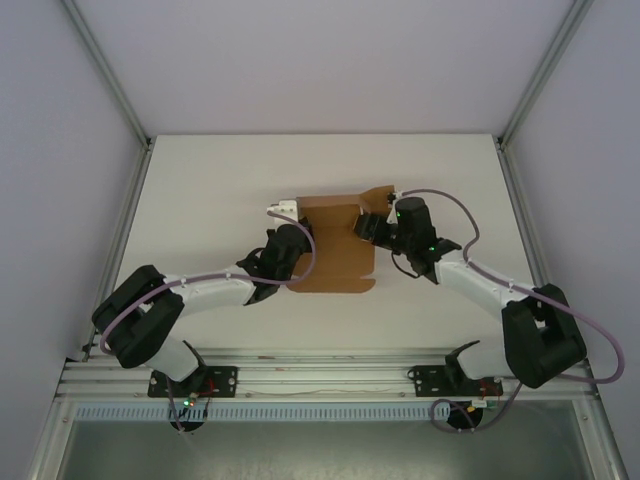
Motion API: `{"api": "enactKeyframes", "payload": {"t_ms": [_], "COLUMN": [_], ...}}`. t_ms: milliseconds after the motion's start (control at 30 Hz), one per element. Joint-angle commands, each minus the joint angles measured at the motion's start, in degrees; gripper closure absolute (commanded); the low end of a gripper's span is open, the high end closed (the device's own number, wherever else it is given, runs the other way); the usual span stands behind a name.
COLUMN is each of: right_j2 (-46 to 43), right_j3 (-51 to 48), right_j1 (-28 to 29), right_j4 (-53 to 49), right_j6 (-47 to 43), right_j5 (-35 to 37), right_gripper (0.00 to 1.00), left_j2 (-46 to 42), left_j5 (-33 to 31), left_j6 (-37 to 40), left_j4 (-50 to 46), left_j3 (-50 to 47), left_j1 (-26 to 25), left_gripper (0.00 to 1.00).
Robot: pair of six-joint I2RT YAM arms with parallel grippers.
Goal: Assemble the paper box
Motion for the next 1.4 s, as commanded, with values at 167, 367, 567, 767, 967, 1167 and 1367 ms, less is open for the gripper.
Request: {"api": "enactKeyframes", "payload": {"t_ms": [167,367,567,767,967,1167,1367], "right_j2": [-3.8,-5.0,-5.0,-6.2,-14.3,-30.3,-28.3], "right_j3": [-3.7,-4.0,-3.6,-3.7,-2.8,-4.4,-0.2], "right_j1": [0.1,0.0,0.1,0.1,-0.4,-3.6,-15.4], "right_j4": [5.0,5.8,7.0,4.5,-9.8,-21.3,-23.6], "right_j6": [7.0,7.6,8.0,6.7,-0.6,-9.6,-14.4], "right_j5": [-6.2,-6.8,-7.6,-5.1,7.4,24.0,17.0], "right_gripper": [0.55,0.69,0.86,0.87,0.59,0.19,0.08], "left_j2": [1.1,1.4,1.9,1.5,-0.1,-1.7,-2.4], "left_j5": [-3.2,-2.5,-2.5,-1.6,-2.2,-1.6,3.9], "left_j6": [-2.4,-3.0,-3.6,-2.9,-1.4,0.6,2.3], "left_j4": [4.0,4.4,4.9,4.6,2.7,1.2,4.5], "left_j3": [0.4,0.9,1.5,1.4,0.5,-1.6,-4.1], "left_j1": [-0.5,-0.5,-0.5,-0.5,-0.4,-0.4,-0.4], "left_gripper": [1.00,1.00,1.00,1.00,1.00,1.00,1.00]}}
